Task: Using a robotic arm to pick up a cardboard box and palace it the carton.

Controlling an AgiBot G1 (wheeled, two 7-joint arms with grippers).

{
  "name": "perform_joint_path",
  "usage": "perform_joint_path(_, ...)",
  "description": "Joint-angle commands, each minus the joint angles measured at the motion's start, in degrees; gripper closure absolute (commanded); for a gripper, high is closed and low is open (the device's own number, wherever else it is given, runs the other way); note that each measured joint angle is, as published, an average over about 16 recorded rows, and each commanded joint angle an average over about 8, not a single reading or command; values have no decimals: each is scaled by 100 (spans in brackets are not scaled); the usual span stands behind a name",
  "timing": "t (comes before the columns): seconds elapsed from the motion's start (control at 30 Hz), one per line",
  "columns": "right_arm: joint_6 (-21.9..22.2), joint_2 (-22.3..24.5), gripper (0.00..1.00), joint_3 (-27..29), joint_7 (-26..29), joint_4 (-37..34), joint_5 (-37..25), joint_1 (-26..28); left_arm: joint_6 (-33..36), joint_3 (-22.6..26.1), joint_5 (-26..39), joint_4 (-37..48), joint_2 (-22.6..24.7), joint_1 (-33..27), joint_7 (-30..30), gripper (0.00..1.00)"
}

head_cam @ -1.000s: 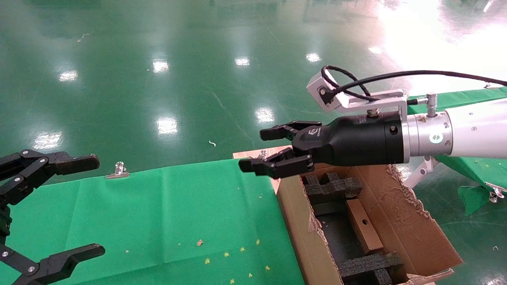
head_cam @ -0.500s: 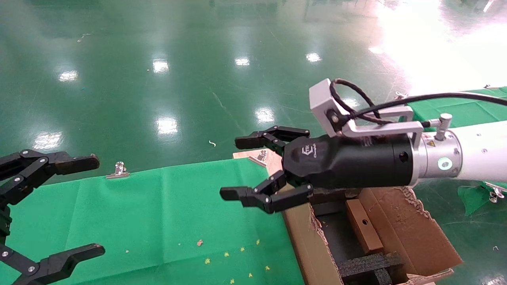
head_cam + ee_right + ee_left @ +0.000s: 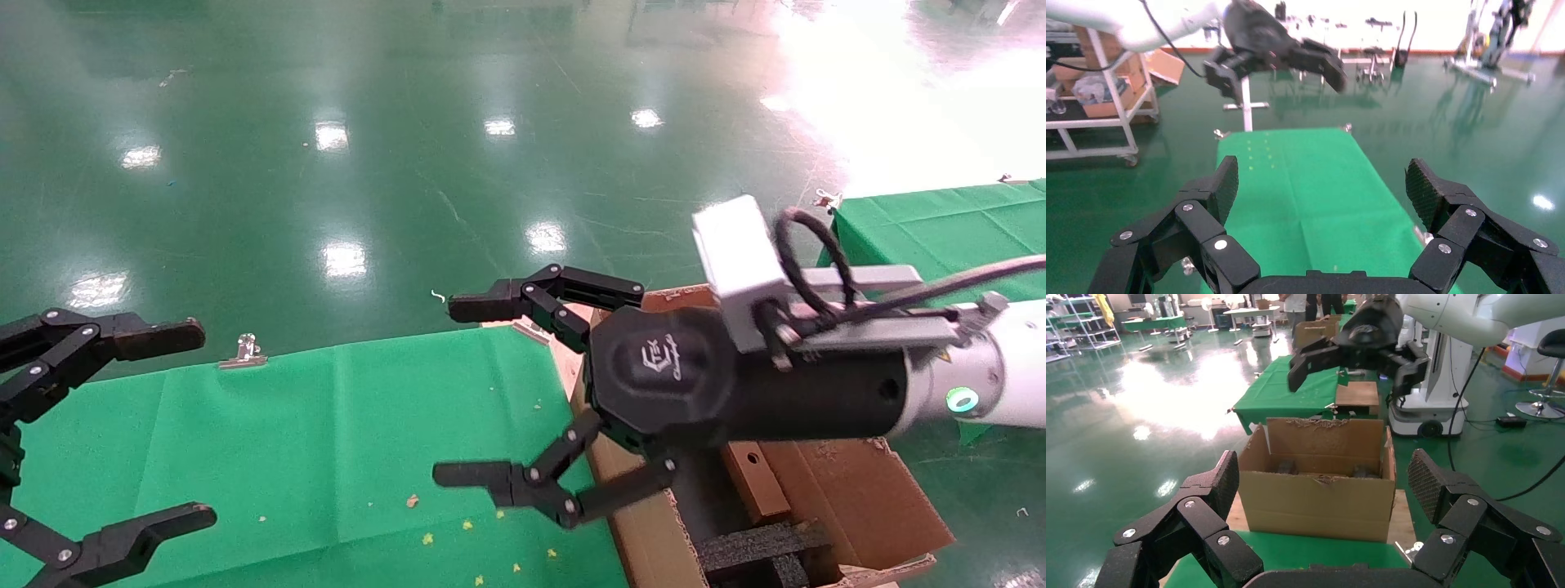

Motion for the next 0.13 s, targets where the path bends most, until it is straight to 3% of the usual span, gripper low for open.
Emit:
perform_joint_path(0.03, -80, -13, 0, 183, -259, 79, 168, -192, -1, 1, 0, 0, 0, 0, 1, 0)
perform_joint_path(0.13, -103, -17, 0, 238, -335, 102, 219, -250, -1, 1, -1, 1, -1, 1, 1, 0)
